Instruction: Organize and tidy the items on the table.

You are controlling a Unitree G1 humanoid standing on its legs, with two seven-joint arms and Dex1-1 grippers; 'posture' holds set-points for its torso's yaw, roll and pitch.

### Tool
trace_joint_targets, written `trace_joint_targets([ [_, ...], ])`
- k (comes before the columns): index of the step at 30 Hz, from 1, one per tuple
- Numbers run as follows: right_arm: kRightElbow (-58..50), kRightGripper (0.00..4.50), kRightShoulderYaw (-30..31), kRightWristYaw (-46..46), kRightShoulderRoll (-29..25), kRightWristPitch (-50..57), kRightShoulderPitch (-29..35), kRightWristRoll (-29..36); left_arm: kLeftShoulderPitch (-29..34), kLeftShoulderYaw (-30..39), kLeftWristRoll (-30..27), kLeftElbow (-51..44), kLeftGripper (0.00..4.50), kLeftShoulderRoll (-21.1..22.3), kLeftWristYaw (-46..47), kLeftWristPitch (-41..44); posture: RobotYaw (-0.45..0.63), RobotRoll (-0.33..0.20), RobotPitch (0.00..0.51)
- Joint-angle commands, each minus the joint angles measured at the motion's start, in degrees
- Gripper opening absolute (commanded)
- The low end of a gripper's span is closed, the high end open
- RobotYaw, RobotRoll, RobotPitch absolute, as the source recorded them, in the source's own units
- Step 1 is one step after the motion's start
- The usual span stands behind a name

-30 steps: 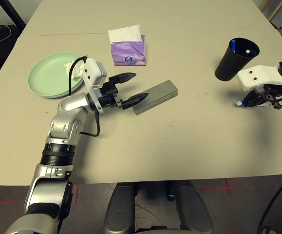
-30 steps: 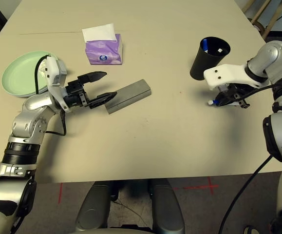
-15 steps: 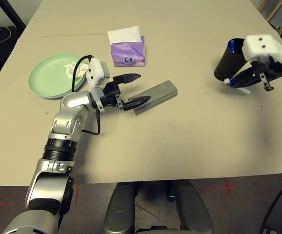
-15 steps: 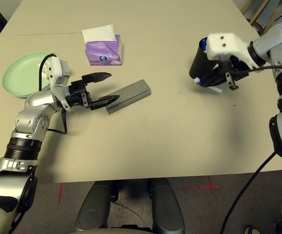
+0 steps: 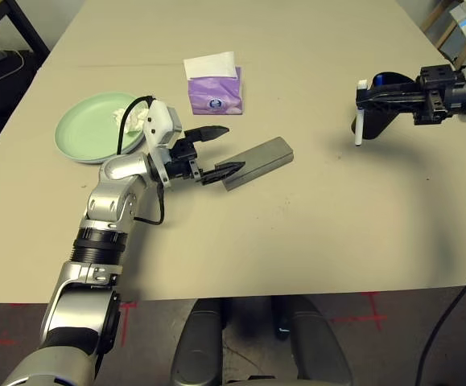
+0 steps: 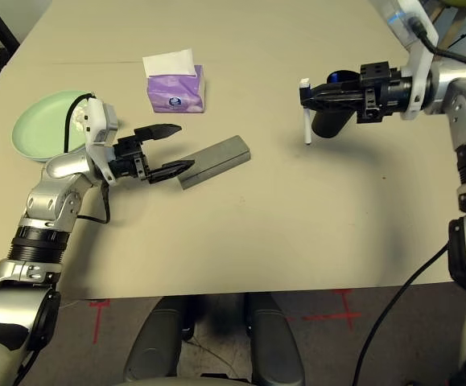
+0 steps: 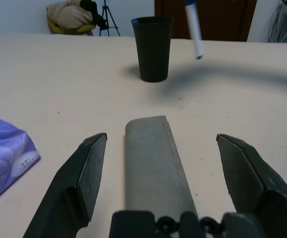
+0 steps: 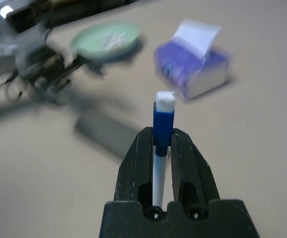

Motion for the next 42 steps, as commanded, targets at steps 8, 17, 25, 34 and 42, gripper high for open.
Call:
trace_joint_targets([
  [8, -14.06, 0.32, -6.6, -20.32, 7.76, 0.07, 6.01, -0.62, -0.38, -0.5, 0.73, 0.55, 4.5, -0.54, 0.27, -0.26, 0.06, 0.0, 0.139],
  [17, -11.11, 0.32, -8.59, -40.89, 14.0, -6.98, 2.92, -8.99, 0.38, -0.35, 0.51, -0.51, 4.5, -0.42, 0.79, 0.27, 0.07, 0.0, 0.143],
  [25, -8.35, 0.32, -9.18, -50.08, 17.89, -8.34, -1.08, -11.41, -0.18, -0.6, 0.58, -0.25, 4.5, -0.15, 0.58, 0.8, 0.08, 0.0, 0.147],
  [34, -6.38, 0.32, -11.75, -58.41, 16.92, -5.28, -4.71, -12.98, -1.67, -0.45, 0.73, 0.87, 4.5, -0.15, 0.28, 0.31, 0.07, 0.0, 0.146],
  [42, -4.83, 0.32, -11.98, -63.17, 17.45, -2.6, -6.13, -13.79, -1.84, -0.55, 0.88, 1.09, 4.5, -0.4, 0.5, 0.18, 0.08, 0.0, 0.143],
])
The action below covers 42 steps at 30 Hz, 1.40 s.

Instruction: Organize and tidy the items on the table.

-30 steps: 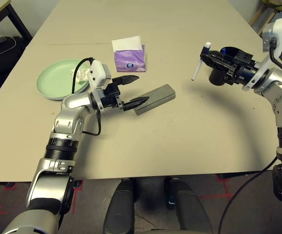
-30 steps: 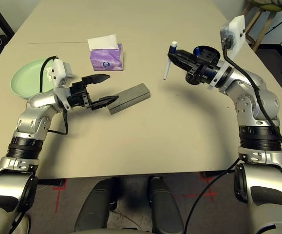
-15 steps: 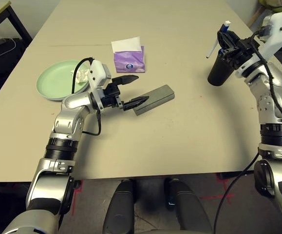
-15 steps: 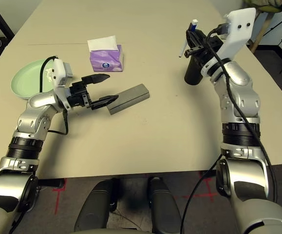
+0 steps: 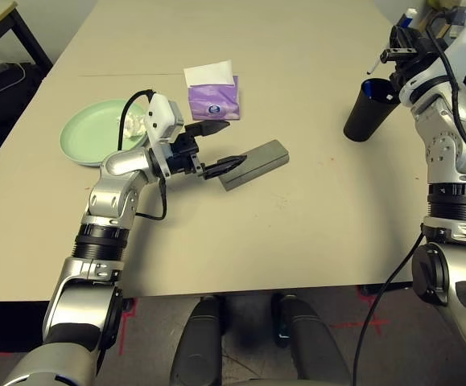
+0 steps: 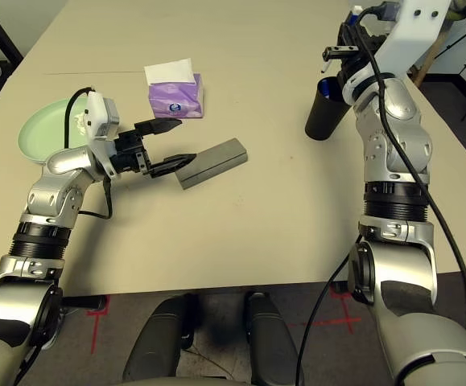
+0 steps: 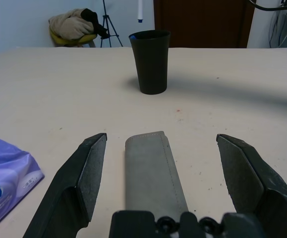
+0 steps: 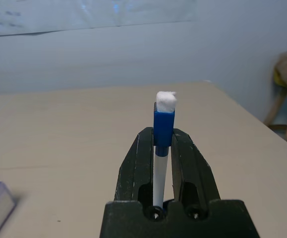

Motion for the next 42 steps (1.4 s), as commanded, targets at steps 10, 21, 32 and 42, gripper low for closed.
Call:
trace_joint_targets([
  [10, 2.69, 0.32, -0.79, -3.78, 0.3, 2.13, -1.72, -1.39, 1.05, -0.21, 0.38, -0.87, 4.5, 0.52, -0.07, 0.42, 0.09, 0.0, 0.141],
  [21, 2.28, 2.85, -0.74, -4.24, 0.41, 4.08, -1.32, -1.88, 2.07, -0.09, 0.25, -1.93, 4.5, 0.99, 0.29, 0.6, 0.1, 0.0, 0.137],
  [32, 1.67, 4.48, -0.62, -3.61, -0.1, 4.27, -0.94, -2.28, 1.3, -0.2, 0.36, -1.1, 4.5, 0.28, 0.8, 0.07, 0.1, 0.0, 0.128],
  [42, -0.29, 4.48, -1.92, 13.19, 0.84, -11.15, 14.88, 2.68, 0.08, 5.47, 0.25, -2.08, 4.5, -3.59, 16.31, 4.76, 0.11, 0.0, 0.139],
])
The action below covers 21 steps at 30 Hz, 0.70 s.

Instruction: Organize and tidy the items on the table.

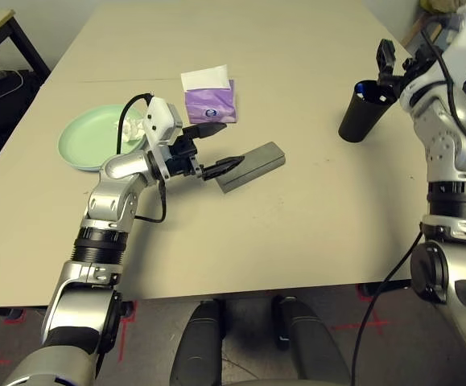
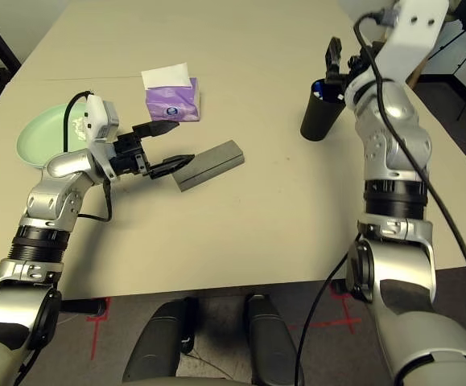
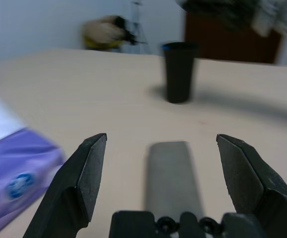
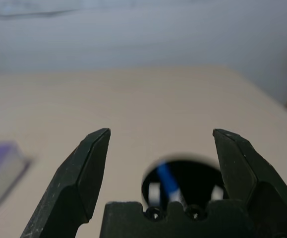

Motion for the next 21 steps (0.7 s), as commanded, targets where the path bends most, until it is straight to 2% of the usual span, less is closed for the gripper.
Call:
trace_joint_targets([
  [1, -0.16, 4.48, -1.69, 3.96, 0.39, -6.1, 4.43, 1.38, -0.91, 2.7, 1.08, -1.05, 4.5, -1.95, 9.1, 2.12, 0.11, 0.0, 0.138],
  [4, 0.56, 4.48, -1.1, 5.96, 0.53, -9.68, 7.2, 0.89, -0.36, 4.74, 3.85, -0.37, 4.5, -3.3, 17.97, 1.03, 0.12, 0.0, 0.134],
  [12, 3.28, 4.48, -0.34, 8.06, 1.16, -16.33, 10.88, -0.19, 5.84, 12.66, 9.56, -3.91, 4.5, -9.05, 42.85, -2.95, 0.14, 0.0, 0.124],
  [17, 4.49, 4.48, -0.21, 7.41, 1.6, -16.13, 10.41, -0.11, 9.66, 15.77, 11.16, -2.64, 4.5, -7.29, 47.77, -5.47, 0.13, 0.0, 0.127],
  [21, 3.58, 4.48, -0.59, 5.68, 2.53, -16.16, 10.66, 0.1, 11.83, 17.41, 11.02, -0.69, 4.5, -4.6, 47.08, -7.91, 0.13, 0.0, 0.129],
])
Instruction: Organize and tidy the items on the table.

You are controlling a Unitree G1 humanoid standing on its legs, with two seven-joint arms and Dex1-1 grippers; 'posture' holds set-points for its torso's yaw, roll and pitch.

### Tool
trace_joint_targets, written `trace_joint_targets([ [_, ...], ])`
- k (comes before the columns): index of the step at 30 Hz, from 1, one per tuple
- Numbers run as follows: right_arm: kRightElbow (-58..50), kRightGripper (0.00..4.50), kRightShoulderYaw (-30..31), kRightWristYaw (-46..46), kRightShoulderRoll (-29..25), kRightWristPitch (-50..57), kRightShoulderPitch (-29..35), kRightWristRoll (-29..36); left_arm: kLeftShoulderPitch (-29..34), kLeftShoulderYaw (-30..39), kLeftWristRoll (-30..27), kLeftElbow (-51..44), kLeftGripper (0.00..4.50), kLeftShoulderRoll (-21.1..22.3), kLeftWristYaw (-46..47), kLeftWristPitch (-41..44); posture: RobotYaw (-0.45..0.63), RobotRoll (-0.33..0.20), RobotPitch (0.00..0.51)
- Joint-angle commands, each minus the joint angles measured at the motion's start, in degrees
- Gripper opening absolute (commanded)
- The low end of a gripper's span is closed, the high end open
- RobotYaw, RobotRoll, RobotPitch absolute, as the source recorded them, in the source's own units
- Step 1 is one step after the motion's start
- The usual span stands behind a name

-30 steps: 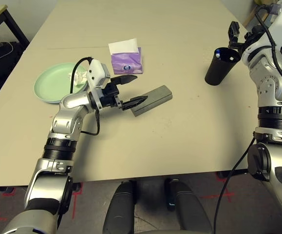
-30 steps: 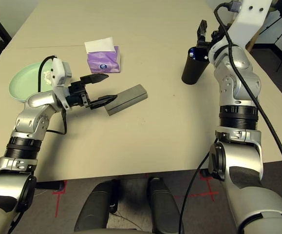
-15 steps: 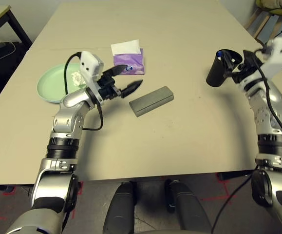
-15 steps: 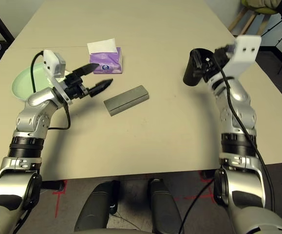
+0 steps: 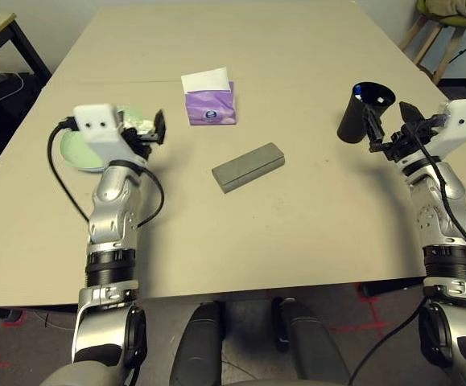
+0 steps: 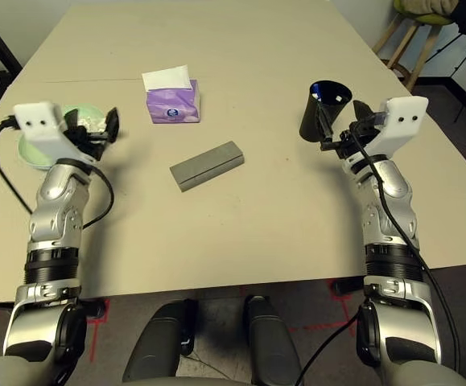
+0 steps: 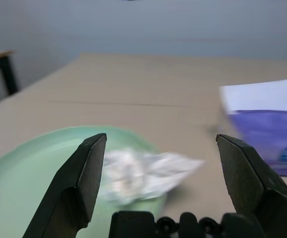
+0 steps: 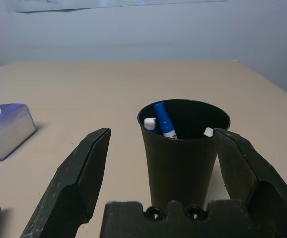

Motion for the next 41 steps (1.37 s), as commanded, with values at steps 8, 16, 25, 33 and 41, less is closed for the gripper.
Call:
trace_joint_targets([
  [8, -3.66, 4.48, -2.79, -4.48, -0.81, -0.16, 6.03, -0.47, 5.29, 2.07, -2.82, 3.27, 4.5, 5.06, -7.66, -4.04, 0.14, 0.0, 0.125],
  [16, -4.32, 4.48, -2.07, -5.17, -0.67, -0.37, 7.74, -1.65, 6.73, 1.51, -3.3, 5.7, 4.5, 5.14, -12.61, -6.83, 0.1, 0.0, 0.114],
  [25, -2.83, 4.48, -1.32, -7.52, -0.04, 1.54, 5.57, -3.21, 6.7, 1.41, -3.25, 8.0, 4.5, 5.21, -12.8, -7.19, 0.1, 0.0, 0.111],
  [33, -3.4, 4.48, -1.23, -7.89, 0.16, 2.46, 5.8, -3.53, 7.02, 1.91, -3.27, 7.82, 4.5, 4.91, -10.86, -6.43, 0.1, 0.0, 0.11],
  [41, -5.07, 4.48, -1.02, -9.16, 0.55, 3.7, 7.48, -4.1, 6.85, 1.75, -3.54, 7.55, 4.5, 4.63, -10.27, -6.75, 0.1, 0.0, 0.108],
])
